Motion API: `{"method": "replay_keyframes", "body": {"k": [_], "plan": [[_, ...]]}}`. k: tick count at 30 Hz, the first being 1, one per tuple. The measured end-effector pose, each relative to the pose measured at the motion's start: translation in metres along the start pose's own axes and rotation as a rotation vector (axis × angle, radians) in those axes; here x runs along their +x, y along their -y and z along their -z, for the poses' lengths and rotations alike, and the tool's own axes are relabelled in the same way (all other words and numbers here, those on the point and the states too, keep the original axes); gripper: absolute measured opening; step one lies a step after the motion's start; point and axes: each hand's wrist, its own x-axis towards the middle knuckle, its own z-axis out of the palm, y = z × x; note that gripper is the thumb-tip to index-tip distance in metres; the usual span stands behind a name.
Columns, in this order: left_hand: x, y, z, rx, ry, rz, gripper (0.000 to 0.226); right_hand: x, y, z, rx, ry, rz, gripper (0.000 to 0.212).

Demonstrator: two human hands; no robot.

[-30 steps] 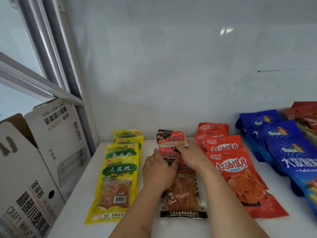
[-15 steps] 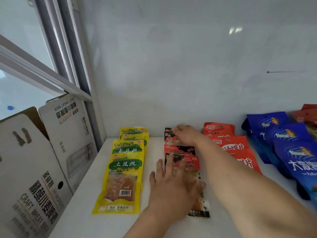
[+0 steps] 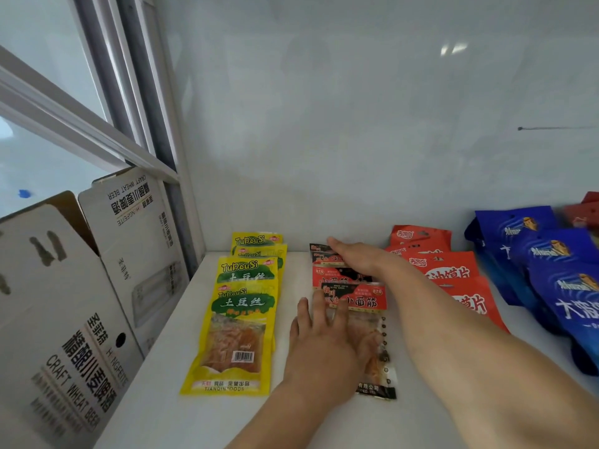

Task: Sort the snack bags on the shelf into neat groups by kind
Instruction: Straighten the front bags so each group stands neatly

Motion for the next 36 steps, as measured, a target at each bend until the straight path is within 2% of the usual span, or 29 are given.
{"method": "replay_keyframes", "body": {"k": [2, 6, 10, 14, 17, 19, 22, 26, 31, 34, 36], "plan": [[0.000, 0.000, 0.000, -0.023, -0.007, 0.002, 0.118, 0.004, -0.002, 0.001, 0.009, 0.064, 0.017, 0.117], [-0.001, 0.000, -0.001, -0.019, -0.006, 0.013, 0.121, -0.006, -0.001, 0.005, -0.062, 0.156, 0.104, 0.090], [0.003, 0.003, -0.004, 0.016, -0.003, 0.028, 0.095, -0.010, -0.007, -0.008, -0.267, -0.016, 0.127, 0.085], [0.003, 0.003, -0.004, 0.013, 0.003, 0.011, 0.128, -0.016, -0.013, -0.025, -0.338, -0.130, 0.106, 0.084], [0.002, 0.004, -0.003, 0.025, -0.001, 0.008, 0.133, -0.023, -0.012, -0.030, -0.301, -0.181, 0.111, 0.084], [0.002, 0.004, -0.003, 0.033, -0.007, 0.023, 0.122, -0.027, -0.012, -0.033, -0.330, -0.229, 0.111, 0.092], [0.002, 0.004, -0.003, 0.037, -0.035, 0.047, 0.087, -0.036, -0.012, -0.031, -0.398, -0.288, 0.141, 0.083], [0.001, -0.001, 0.001, 0.079, -0.055, 0.081, 0.082, -0.075, -0.017, -0.006, -0.342, -0.336, 0.242, 0.064], [0.000, -0.014, 0.014, 0.149, -0.068, 0.137, 0.089, -0.122, -0.065, 0.034, -0.148, -0.514, 0.323, 0.060], [-0.008, -0.027, 0.025, 0.221, -0.188, 0.170, 0.095, -0.136, -0.106, 0.047, -0.077, -0.622, 0.265, 0.056], [-0.011, -0.050, 0.032, 0.153, -0.305, 0.136, 0.096, -0.138, -0.125, 0.049, -0.016, -0.631, 0.205, 0.060]]}}
